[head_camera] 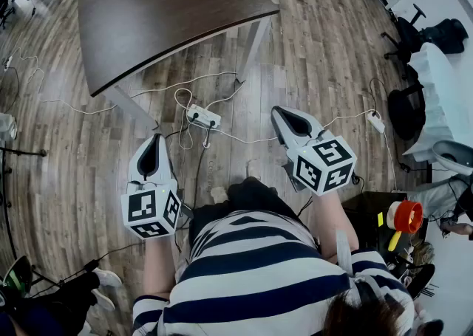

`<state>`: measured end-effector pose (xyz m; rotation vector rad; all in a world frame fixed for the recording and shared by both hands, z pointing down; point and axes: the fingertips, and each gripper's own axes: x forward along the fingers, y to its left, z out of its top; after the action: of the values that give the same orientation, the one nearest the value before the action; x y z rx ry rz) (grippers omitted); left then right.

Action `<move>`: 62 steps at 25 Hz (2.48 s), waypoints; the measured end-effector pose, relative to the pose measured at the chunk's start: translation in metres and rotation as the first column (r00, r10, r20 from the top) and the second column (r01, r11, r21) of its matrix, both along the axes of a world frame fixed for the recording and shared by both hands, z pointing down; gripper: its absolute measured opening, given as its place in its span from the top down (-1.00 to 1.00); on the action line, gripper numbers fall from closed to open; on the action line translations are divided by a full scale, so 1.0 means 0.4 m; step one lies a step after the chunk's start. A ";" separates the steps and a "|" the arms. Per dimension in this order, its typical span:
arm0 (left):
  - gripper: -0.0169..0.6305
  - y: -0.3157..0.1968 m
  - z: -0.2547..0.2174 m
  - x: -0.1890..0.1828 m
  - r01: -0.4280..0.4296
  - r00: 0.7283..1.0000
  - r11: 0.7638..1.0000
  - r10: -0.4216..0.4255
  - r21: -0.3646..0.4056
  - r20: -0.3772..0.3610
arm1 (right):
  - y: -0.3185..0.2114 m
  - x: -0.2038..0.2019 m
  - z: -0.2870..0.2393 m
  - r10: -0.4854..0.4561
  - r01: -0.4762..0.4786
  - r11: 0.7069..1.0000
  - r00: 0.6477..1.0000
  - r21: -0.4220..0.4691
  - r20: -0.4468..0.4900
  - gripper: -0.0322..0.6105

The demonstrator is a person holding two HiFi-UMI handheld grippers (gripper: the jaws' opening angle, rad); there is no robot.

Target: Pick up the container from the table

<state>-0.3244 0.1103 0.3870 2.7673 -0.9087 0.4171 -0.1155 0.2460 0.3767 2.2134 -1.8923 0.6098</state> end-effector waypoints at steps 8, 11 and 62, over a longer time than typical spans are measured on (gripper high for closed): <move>0.95 -0.004 0.016 0.106 0.014 1.000 1.000 -0.015 0.006 0.023 | -0.027 0.088 0.022 -0.026 0.025 0.999 0.999 0.026 0.038 0.91; 0.95 -0.013 0.007 0.158 0.030 0.999 0.999 -0.030 0.014 0.032 | -0.044 0.137 0.033 -0.039 0.038 0.999 0.998 0.026 0.057 0.91; 0.95 -0.373 0.023 0.468 0.191 0.981 0.981 -0.191 0.017 0.012 | -0.591 0.426 0.048 -0.428 0.428 0.904 0.904 -0.004 0.019 0.68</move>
<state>-0.1373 -0.0389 0.3960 2.6612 -1.1732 0.3975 0.0548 0.0098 0.3960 1.6976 -2.2780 0.5550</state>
